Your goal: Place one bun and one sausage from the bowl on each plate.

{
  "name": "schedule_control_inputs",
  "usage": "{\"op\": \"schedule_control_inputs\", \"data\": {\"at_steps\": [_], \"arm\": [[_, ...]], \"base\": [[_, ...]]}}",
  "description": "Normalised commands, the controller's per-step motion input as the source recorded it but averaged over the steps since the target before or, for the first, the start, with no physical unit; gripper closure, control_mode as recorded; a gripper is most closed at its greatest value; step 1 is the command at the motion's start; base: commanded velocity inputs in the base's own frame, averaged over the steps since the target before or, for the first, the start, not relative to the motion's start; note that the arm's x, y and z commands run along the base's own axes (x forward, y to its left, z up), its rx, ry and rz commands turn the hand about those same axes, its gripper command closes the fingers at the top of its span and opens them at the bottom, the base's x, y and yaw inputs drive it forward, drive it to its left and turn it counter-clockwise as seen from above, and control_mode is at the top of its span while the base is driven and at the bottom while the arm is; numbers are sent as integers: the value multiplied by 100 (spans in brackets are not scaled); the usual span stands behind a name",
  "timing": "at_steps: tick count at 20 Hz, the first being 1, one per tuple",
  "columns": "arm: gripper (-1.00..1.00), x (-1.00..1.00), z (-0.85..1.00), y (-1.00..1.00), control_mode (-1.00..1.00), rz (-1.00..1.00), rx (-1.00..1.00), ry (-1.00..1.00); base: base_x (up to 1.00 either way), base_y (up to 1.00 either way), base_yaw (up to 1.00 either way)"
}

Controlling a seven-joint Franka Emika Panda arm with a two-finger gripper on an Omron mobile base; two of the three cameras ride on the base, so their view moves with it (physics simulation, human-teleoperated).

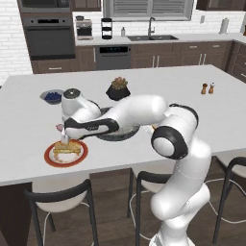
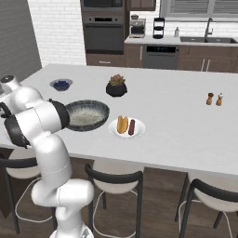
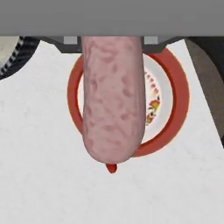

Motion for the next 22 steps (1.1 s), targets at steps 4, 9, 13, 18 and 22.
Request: {"op": "schedule_control_inputs", "data": {"at_steps": [4,9,13,18,22], "arm": [[100,-32,-11,91,-100,3,-1,-11],[100,0,0,24,-100,0,-7,13],[100,0,-1,2,-100,0,-10,10],[100,-1,-35,0,-100,0,-8,2],[100,0,-66,0,-100,0,-1,0]], "base": [[0,0,0],[0,0,0],[0,0,0],[0,0,0],[0,0,0]]}}
